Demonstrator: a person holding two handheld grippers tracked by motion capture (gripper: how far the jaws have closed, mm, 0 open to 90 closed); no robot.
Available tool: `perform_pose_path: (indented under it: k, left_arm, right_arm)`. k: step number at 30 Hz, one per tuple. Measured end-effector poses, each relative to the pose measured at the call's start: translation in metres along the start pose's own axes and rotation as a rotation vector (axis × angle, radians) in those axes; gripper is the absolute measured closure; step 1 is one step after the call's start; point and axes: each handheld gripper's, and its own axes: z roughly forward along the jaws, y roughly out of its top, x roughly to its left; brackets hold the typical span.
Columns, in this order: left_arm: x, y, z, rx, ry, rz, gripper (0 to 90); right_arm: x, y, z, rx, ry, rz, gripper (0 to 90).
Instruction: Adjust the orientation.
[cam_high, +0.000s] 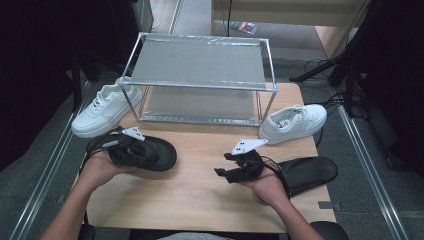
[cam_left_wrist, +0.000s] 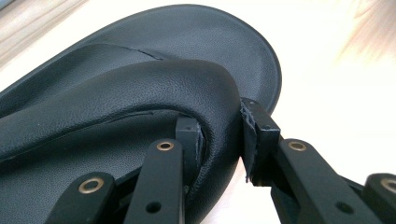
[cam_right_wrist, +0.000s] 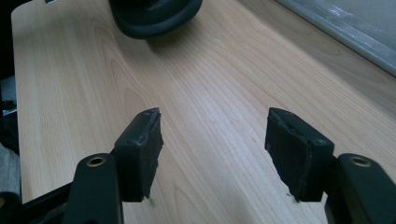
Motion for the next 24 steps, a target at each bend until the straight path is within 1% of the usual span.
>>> perform_pose_path:
  k: [1,6,8,9,11,12,15,16,19,20,22,24]
  left_arm:
    - [-0.004,0.003,0.000,-0.005,-0.003,0.002,71.9]
    - [-0.025,0.025,0.009,0.019,-0.020,0.037,71.9]
    - [-0.032,0.034,0.014,0.020,-0.034,0.038,71.8]
    - [-0.036,0.040,0.017,0.020,-0.034,0.039,71.8]
    - [-0.042,0.047,0.020,0.017,-0.033,0.039,71.8]
    - [-0.045,0.051,0.022,0.013,-0.040,0.042,71.8]
    - [-0.057,0.062,0.029,0.005,-0.065,0.057,71.8]
    - [-0.061,0.066,0.032,0.009,-0.067,0.069,71.7]
    - [-0.072,0.075,0.046,0.018,-0.076,0.076,71.6]
    - [-0.074,0.077,0.049,0.020,-0.082,0.072,71.6]
    - [-0.079,0.083,0.057,0.027,-0.100,0.082,71.5]
    - [-0.084,0.086,0.062,0.031,-0.107,0.089,71.5]
  right_arm:
    - [0.000,0.001,0.000,-0.001,-0.001,0.001,37.4]
    - [0.002,0.005,0.004,-0.019,0.010,-0.012,37.3]
    - [0.001,0.008,0.005,-0.025,0.017,-0.015,37.3]
    - [0.001,0.009,0.004,-0.028,0.019,-0.016,37.4]
    - [0.000,0.011,0.001,-0.046,0.018,-0.017,37.3]
    - [0.000,0.011,-0.001,-0.052,0.018,-0.010,37.3]
    - [-0.002,0.013,-0.009,-0.096,0.010,-0.015,37.3]
    - [-0.003,0.014,-0.011,-0.101,0.006,-0.012,37.3]
    - [-0.008,0.014,-0.019,-0.122,-0.008,-0.006,37.4]
    - [-0.010,0.014,-0.021,-0.123,-0.012,0.000,37.5]
    - [-0.011,0.013,-0.024,-0.128,-0.022,0.007,37.6]
    - [-0.013,0.011,-0.027,-0.131,-0.031,0.011,37.7]
